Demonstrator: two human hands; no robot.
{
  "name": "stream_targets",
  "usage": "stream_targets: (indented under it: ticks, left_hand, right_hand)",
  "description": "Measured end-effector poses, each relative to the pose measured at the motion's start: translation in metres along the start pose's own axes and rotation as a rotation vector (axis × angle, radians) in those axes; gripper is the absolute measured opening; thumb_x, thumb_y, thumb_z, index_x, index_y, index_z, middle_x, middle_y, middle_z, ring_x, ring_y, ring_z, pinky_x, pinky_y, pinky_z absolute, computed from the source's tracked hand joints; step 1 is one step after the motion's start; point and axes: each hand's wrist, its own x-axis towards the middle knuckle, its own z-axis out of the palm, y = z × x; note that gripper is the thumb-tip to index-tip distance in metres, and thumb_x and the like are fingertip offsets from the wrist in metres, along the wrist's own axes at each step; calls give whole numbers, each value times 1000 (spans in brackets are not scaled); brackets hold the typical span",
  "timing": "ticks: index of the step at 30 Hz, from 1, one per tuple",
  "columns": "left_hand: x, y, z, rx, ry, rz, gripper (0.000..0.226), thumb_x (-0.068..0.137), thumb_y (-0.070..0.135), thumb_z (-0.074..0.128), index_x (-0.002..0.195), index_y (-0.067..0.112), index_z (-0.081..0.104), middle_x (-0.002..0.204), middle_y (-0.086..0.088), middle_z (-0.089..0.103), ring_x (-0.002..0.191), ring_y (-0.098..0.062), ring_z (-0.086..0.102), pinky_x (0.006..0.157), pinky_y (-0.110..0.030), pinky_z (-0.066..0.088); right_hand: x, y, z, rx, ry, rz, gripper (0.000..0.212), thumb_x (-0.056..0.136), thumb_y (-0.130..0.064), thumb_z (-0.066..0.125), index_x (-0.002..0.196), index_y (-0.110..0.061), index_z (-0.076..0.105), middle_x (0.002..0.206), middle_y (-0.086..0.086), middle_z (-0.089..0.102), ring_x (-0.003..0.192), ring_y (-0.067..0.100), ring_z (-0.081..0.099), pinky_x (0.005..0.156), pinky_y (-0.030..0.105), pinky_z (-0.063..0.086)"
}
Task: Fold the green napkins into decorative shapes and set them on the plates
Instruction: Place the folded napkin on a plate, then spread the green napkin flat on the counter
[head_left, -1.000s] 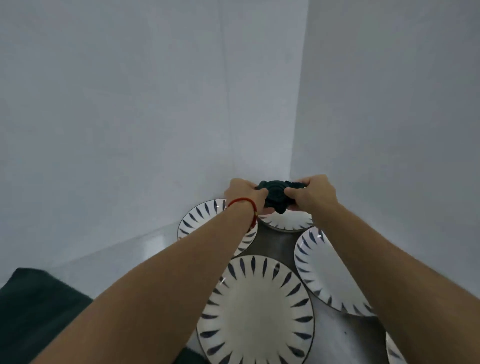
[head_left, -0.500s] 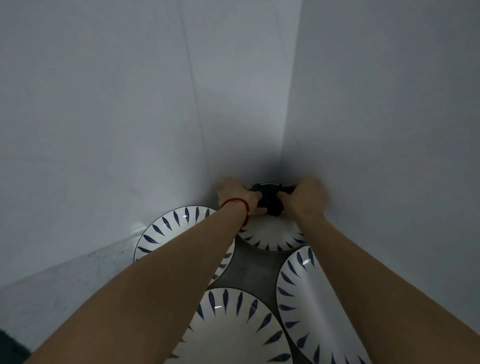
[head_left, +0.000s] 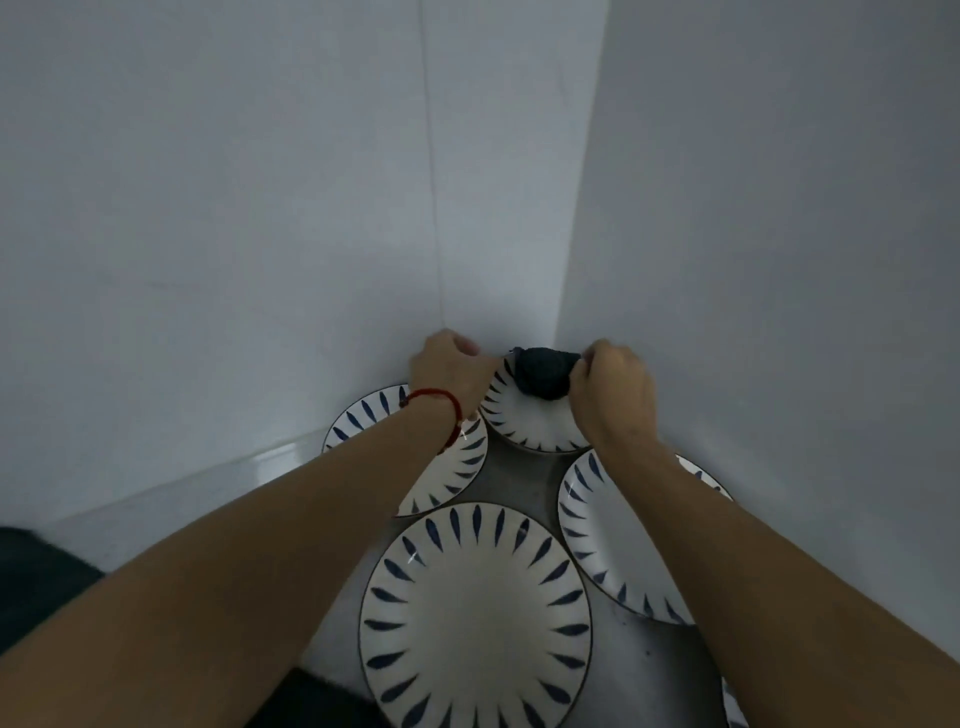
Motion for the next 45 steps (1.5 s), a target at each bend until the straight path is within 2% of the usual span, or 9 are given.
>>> stream_targets:
  ticks: [3,5,17,25,30,33,36,38,45]
  left_hand:
    - [-36,-3,-22,85,-8,122,11,83,17,66,93,17,65,92,-6,70,78,-29,70,72,-43,62]
    - [-61,-7,-38,138,14,199,9,83,14,62,91,17,65,91,-4,68,82,-26,68,76,-40,60]
    - [-226,-74,-129,445,67,438,23,83,8,52,100,19,63,105,-6,63,100,-29,61,84,-40,53]
    - [-393,-154,-241,661,26,470,18,89,19,53,105,26,57,109,3,56,107,-20,55,90,-37,49]
    - [-484,-220,-310,739,1,378,28,80,6,50,92,28,61,98,8,52,102,-15,53,88,-30,46]
    - [-518,-260,-326,685,12,360,26,76,8,49,88,28,61,97,11,52,103,-13,52,91,-31,44]
    - [-537,-288,-328,644,-7,376,28,75,21,48,98,32,61,103,16,51,105,-10,49,97,-34,41]
    - [-544,-303,-325,617,-10,381,29,79,25,49,103,35,59,107,21,47,106,-4,45,98,-32,37]
    - [-545,-319,-325,448,24,382,25,82,26,53,101,38,63,112,24,53,113,0,46,105,-36,37]
  right_hand:
    - [-31,-18,-12,16,58,-94,20,100,-13,47,100,-3,63,95,16,64,80,34,60,66,37,44]
    - [-56,-36,-20,26,82,-152,21,100,-15,46,99,-5,65,94,13,65,79,31,60,66,38,48]
    - [-244,-111,-55,110,14,-438,18,95,-25,46,97,-19,63,95,2,67,86,28,61,67,38,46]
    - [-419,-137,-100,242,-301,-654,18,89,-29,52,101,-28,65,95,-11,72,85,11,65,80,34,55]
    - [-505,-157,-129,361,-796,-835,4,87,-28,74,89,-25,75,79,-7,71,67,1,58,68,15,48]
    - [-538,-165,-138,401,-996,-900,25,75,-39,87,91,-25,75,91,-2,70,72,2,56,70,21,50]
    - [-557,-166,-131,260,-1066,-986,42,66,-47,91,96,-27,70,97,-3,62,82,10,56,78,30,51]
    - [-566,-164,-121,173,-1079,-1017,45,65,-50,91,96,-28,67,95,-7,57,81,8,53,76,28,49]
    - [-564,-163,-107,261,-1100,-992,18,77,-36,86,83,-24,74,83,-9,56,70,0,48,65,15,39]
